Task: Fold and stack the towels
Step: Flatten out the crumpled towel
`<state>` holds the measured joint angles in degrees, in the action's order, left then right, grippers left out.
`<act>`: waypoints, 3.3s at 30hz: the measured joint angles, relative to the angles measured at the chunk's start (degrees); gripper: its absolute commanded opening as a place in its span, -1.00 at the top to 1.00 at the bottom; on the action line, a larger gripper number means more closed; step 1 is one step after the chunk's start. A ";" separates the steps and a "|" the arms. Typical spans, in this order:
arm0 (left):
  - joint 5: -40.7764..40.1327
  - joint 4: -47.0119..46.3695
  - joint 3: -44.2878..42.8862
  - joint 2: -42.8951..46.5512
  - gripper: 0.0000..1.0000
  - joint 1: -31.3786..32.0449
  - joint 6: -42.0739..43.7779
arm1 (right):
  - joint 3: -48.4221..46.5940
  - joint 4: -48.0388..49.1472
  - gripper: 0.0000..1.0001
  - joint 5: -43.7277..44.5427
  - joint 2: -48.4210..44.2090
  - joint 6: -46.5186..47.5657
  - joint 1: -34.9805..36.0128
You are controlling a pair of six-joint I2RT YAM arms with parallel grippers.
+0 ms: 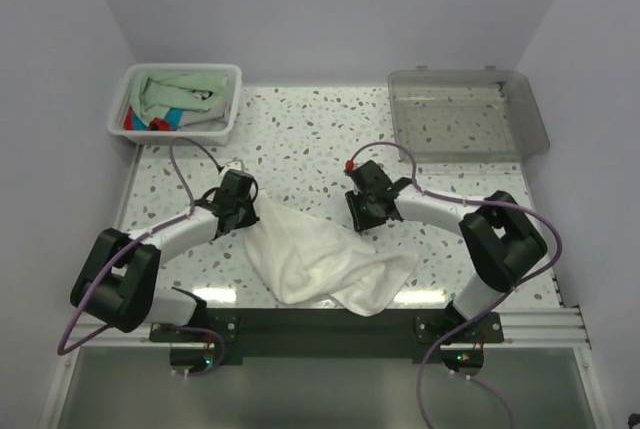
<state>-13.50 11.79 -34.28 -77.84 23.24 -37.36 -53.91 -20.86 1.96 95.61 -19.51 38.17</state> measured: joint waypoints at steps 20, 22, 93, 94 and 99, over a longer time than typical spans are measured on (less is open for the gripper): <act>6.12 -4.52 -2.60 -2.49 0.89 -0.04 5.55 | -19.04 -7.65 0.22 -0.87 13.99 11.04 9.88; 6.27 -4.61 -2.60 -2.29 0.93 -0.04 5.53 | -19.17 -7.96 0.57 0.24 14.32 11.34 9.88; -7.37 21.88 -43.80 -35.21 0.25 11.39 -11.69 | 8.31 -6.03 0.90 3.02 -11.85 0.04 -3.65; -7.58 22.16 -43.80 -35.21 0.28 11.39 -11.76 | 8.39 -5.95 0.90 2.99 -11.85 0.04 -3.65; -8.59 22.62 -43.32 -35.04 0.39 11.39 -11.82 | 8.44 -5.44 0.91 3.02 -11.87 0.02 -3.65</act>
<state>-22.09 34.41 -77.60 -112.88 34.63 -49.19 -45.47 -26.30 4.97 83.74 -19.49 34.52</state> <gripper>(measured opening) 0.334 0.057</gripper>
